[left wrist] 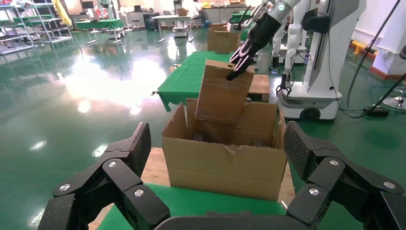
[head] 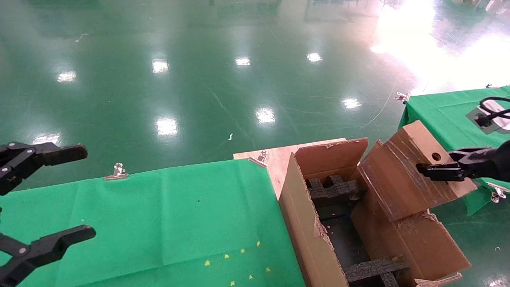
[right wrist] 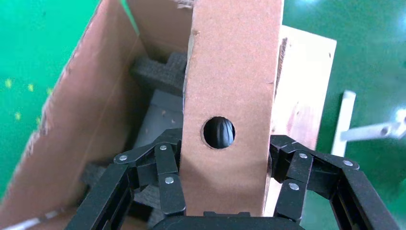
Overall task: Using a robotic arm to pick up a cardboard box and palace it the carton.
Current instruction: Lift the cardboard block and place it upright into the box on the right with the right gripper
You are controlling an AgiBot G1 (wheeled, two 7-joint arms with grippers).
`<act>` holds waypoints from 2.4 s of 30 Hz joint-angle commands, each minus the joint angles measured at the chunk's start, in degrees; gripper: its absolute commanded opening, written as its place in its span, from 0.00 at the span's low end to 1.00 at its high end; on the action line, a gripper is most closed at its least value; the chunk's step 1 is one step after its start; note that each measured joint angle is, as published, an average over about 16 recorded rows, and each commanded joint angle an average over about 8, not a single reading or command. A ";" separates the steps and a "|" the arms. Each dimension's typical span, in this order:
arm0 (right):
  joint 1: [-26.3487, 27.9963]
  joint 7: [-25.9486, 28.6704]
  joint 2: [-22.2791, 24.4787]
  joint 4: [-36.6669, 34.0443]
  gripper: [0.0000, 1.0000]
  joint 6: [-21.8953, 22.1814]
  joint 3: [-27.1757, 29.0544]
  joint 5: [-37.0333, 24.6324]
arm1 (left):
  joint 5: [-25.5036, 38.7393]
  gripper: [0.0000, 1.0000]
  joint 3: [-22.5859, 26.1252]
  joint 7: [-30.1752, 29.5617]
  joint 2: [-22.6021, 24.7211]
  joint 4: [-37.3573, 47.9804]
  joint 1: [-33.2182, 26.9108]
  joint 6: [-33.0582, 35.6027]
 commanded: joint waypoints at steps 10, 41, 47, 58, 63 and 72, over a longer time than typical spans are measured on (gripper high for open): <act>-3.16 5.50 2.24 1.37 0.00 4.08 -1.01 2.95 | -0.01 1.00 0.00 0.00 -0.01 0.01 0.01 -0.02; -14.12 16.12 1.95 7.35 0.00 18.49 -7.60 2.92 | -0.02 1.00 0.00 0.01 -0.01 0.02 0.01 -0.02; -15.96 16.33 0.44 6.52 0.00 21.08 -8.56 3.13 | -0.02 1.00 0.00 0.01 -0.01 0.02 0.01 -0.02; -19.11 14.90 -4.27 2.31 0.00 23.95 -9.81 4.29 | -0.02 1.00 0.00 0.01 -0.01 0.02 0.01 -0.02; -20.67 13.51 -6.73 -0.19 0.00 25.22 -10.24 4.84 | -0.02 1.00 0.00 0.01 -0.01 0.02 0.01 -0.02; -22.68 10.04 -11.09 -5.43 0.00 26.25 -10.66 5.33 | -0.02 1.00 0.01 0.01 -0.01 0.02 0.01 -0.02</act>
